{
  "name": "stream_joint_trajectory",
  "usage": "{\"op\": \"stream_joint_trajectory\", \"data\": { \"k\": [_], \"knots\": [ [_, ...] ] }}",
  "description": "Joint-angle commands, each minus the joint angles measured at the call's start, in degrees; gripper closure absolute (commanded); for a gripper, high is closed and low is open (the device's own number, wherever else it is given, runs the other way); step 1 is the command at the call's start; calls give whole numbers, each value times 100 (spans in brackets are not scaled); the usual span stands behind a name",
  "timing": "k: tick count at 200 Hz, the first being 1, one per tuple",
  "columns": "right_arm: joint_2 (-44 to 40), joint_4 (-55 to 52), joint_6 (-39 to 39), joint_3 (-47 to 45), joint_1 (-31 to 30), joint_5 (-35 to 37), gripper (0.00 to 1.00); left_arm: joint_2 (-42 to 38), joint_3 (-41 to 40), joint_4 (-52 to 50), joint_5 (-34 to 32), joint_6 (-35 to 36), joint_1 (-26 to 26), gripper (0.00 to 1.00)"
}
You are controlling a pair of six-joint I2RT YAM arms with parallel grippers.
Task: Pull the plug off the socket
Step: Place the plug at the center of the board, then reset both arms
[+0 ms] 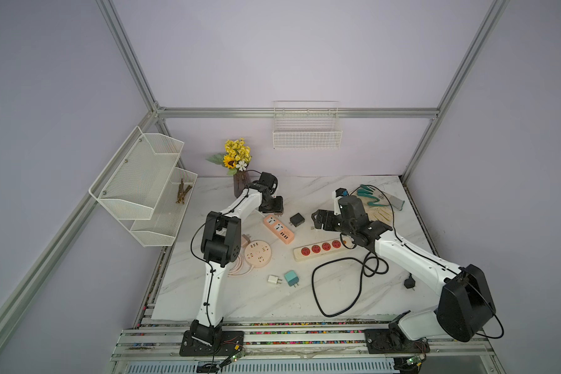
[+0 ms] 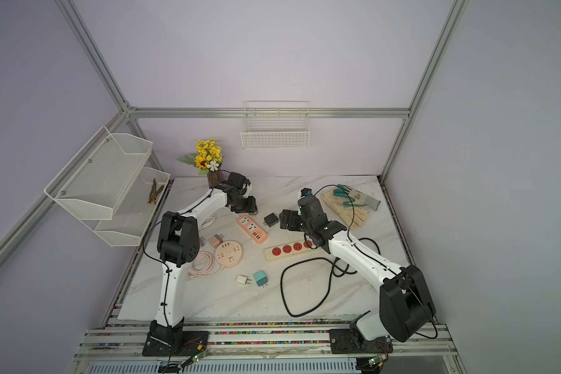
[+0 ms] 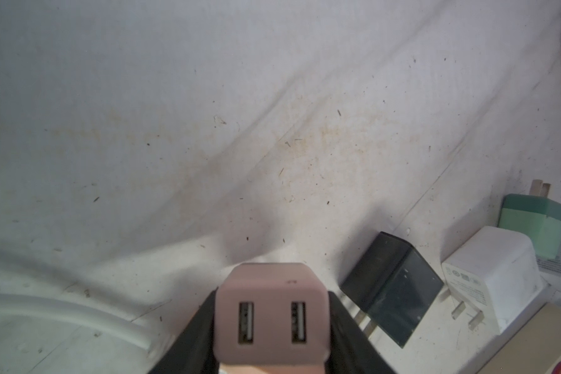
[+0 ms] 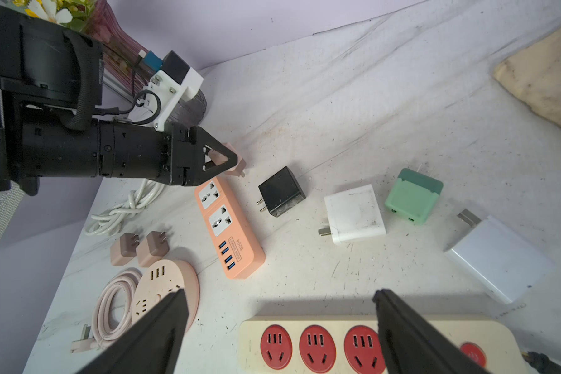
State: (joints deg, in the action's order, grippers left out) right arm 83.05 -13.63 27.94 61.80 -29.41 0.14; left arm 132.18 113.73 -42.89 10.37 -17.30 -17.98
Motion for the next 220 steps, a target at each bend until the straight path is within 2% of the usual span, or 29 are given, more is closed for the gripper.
{"op": "stream_joint_trajectory", "data": {
  "k": [1,42,70,96,133,143,148,151,178,195,220],
  "knots": [
    [-76,-24,-37,-26,-22,65,5,1,191,136,126,-40,-21,41],
    [-74,-79,-25,-19,-27,46,5,-145,105,298,181,-64,-21,34],
    [-211,-74,-26,-70,-22,199,5,-671,-474,852,120,-132,-21,33],
    [-318,-134,-37,-94,-15,636,4,-1342,-1297,1554,-97,-151,-22,30],
    [-604,-22,-196,-301,8,2168,0,-2526,-2846,2854,-527,-74,-21,21],
    [-654,192,-371,-442,8,2577,0,-2853,-3281,3215,-631,-33,-20,14],
    [-675,338,-459,-530,11,2743,0,-3012,-3483,3379,-685,-10,-18,2],
    [-688,427,-510,-589,19,2844,0,-3111,-3594,3480,-716,11,-17,0],
    [-643,1106,-917,-938,113,3457,0,-3877,-4725,4335,-1081,260,-19,0],
    [-491,1516,-1373,-1081,204,3668,0,-4322,-5463,4979,-1536,479,-21,0],
    [-313,2147,-1978,-1383,401,3843,1,-4751,-6422,5867,-2255,1231,-23,0]
  ]
}}
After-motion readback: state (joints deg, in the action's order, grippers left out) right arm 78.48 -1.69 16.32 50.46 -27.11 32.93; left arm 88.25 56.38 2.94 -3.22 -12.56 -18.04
